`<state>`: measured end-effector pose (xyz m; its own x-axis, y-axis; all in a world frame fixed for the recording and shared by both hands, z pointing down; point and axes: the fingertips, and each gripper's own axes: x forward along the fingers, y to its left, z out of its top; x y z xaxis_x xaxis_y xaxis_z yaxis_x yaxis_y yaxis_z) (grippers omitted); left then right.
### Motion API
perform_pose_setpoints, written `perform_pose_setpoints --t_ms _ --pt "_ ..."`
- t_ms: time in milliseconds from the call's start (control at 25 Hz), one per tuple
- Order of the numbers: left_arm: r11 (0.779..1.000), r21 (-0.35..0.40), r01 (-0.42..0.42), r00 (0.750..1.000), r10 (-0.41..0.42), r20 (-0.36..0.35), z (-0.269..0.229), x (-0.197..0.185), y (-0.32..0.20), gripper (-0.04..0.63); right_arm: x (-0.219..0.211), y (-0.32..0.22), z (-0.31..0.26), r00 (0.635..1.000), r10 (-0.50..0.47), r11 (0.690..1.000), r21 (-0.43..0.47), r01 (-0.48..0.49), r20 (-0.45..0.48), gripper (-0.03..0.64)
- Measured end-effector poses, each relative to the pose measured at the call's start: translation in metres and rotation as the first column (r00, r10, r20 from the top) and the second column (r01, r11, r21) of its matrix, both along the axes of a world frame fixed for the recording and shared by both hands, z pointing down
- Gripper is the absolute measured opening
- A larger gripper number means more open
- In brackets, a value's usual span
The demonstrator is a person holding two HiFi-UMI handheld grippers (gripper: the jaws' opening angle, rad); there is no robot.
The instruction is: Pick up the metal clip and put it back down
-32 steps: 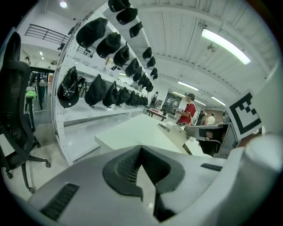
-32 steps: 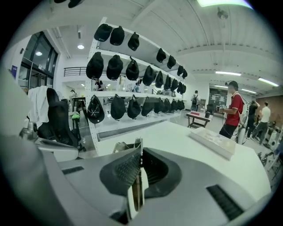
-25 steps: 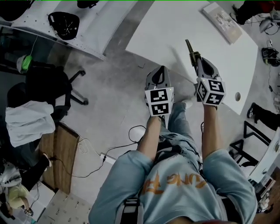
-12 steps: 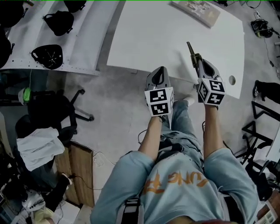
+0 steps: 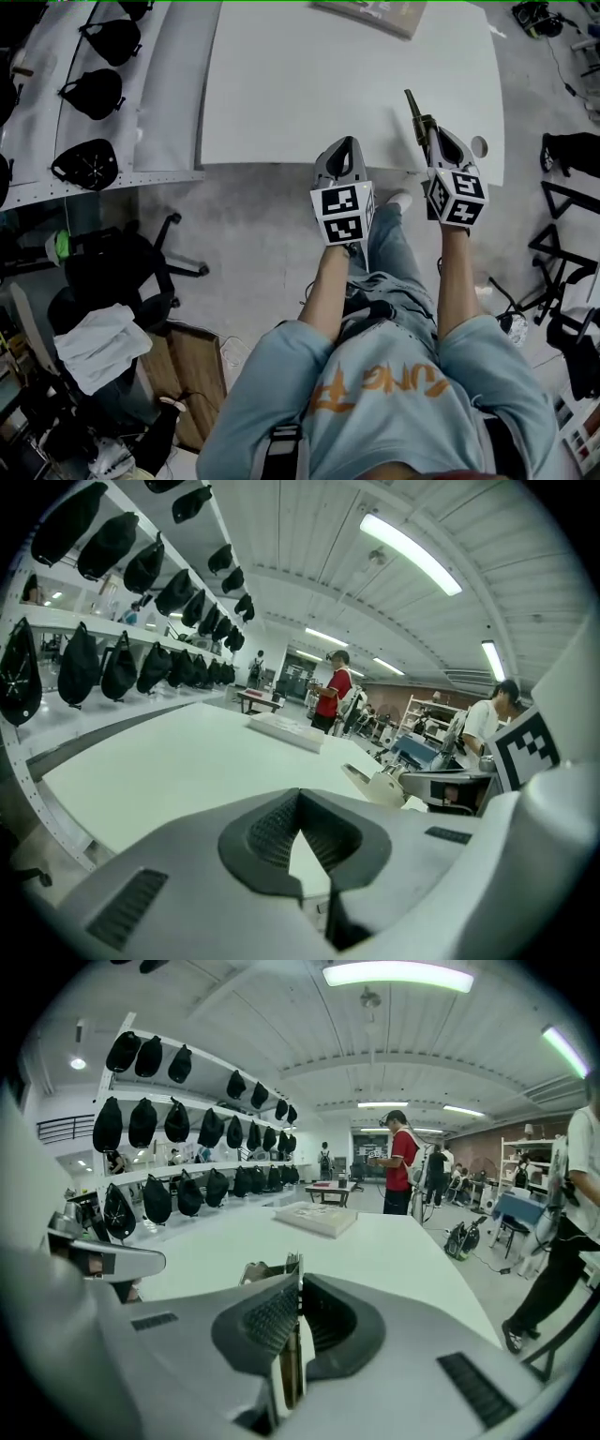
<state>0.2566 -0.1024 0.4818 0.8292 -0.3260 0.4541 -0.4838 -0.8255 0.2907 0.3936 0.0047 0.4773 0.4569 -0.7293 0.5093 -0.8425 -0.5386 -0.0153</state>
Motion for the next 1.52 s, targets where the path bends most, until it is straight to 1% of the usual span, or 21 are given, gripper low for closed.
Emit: perform_pose_setpoints --t_ms 240,480,720,960,1120,1280,1440,1520 --pt "0.995 -0.015 -0.102 0.995 0.102 0.008 0.005 0.039 0.038 0.009 0.026 0.05 0.003 0.995 0.101 0.995 -0.003 -0.101 0.01 0.032" --pt "0.98 -0.021 -0.199 0.98 0.2 0.01 0.008 0.074 0.074 0.009 0.049 0.1 0.007 0.98 0.2 0.98 -0.015 -0.2 0.005 0.032" --pt "0.959 -0.034 -0.281 0.959 0.282 0.022 0.013 0.108 0.106 0.009 0.075 0.145 0.012 0.957 0.291 0.956 -0.037 -0.29 0.001 0.032" --pt "0.936 -0.042 -0.349 0.936 0.35 0.036 0.019 0.138 0.136 0.009 0.096 0.188 0.024 0.933 0.358 0.927 -0.105 -0.36 -0.036 0.032" --pt "0.921 -0.046 -0.387 0.92 0.389 0.048 0.025 0.153 0.151 0.009 0.107 0.204 0.031 0.921 0.383 0.909 -0.151 -0.389 -0.068 0.032" --pt "0.912 -0.053 -0.406 0.91 0.409 0.067 0.031 0.166 0.159 0.009 0.113 0.211 0.037 0.918 0.382 0.898 -0.191 -0.396 -0.104 0.032" --pt "0.9 -0.046 -0.434 0.897 0.436 0.078 0.033 0.179 0.167 0.009 0.118 0.215 0.042 0.92 0.367 0.895 -0.219 -0.389 -0.138 0.032" --pt "0.893 -0.047 -0.448 0.889 0.45 0.085 0.035 0.182 0.171 0.009 0.118 0.213 0.043 0.925 0.342 0.897 -0.235 -0.374 -0.165 0.032"
